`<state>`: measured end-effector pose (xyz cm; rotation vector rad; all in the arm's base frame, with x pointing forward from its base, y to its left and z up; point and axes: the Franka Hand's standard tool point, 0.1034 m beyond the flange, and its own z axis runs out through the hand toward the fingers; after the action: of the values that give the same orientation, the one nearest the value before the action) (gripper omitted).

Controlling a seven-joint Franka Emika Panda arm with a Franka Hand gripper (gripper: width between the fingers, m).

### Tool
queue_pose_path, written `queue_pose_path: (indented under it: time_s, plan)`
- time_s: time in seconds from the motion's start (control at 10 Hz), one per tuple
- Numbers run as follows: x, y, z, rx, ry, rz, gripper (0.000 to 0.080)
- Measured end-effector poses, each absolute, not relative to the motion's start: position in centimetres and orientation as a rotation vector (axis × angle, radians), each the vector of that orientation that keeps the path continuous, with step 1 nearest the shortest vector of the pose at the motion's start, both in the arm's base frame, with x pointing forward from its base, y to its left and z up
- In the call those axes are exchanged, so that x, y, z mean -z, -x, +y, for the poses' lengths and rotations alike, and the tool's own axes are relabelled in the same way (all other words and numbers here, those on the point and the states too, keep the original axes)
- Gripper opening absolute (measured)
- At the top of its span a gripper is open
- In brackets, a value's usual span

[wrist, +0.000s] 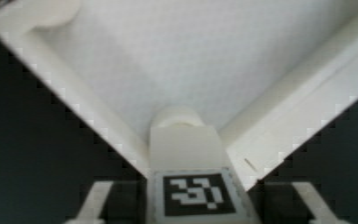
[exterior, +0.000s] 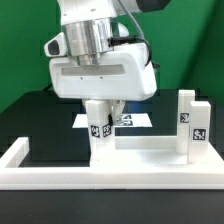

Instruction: Assemble desk

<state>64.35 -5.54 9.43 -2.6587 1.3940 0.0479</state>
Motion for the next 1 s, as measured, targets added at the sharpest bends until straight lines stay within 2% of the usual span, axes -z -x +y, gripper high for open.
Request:
queue_pose_path:
  time_s: [0.3, 0.6, 0.7, 0.8, 1.0]
  plan:
    - [-9.5, -65.1, -5.6, -0.087, 2.213, 2.009, 0.0293]
    - [-9.4, -65.2, -5.6, -0.085, 2.144, 2.07, 0.033]
    - [-9.5, -65.2, -5.6, -0.081, 2.167, 2.044, 0.0524]
    - [-10.0, -65.3, -5.7, -0.024, 2.381, 1.77, 0.0616]
    - [-11.5, -65.0, -5.3, -0.021, 2.659, 1.294, 0.0644]
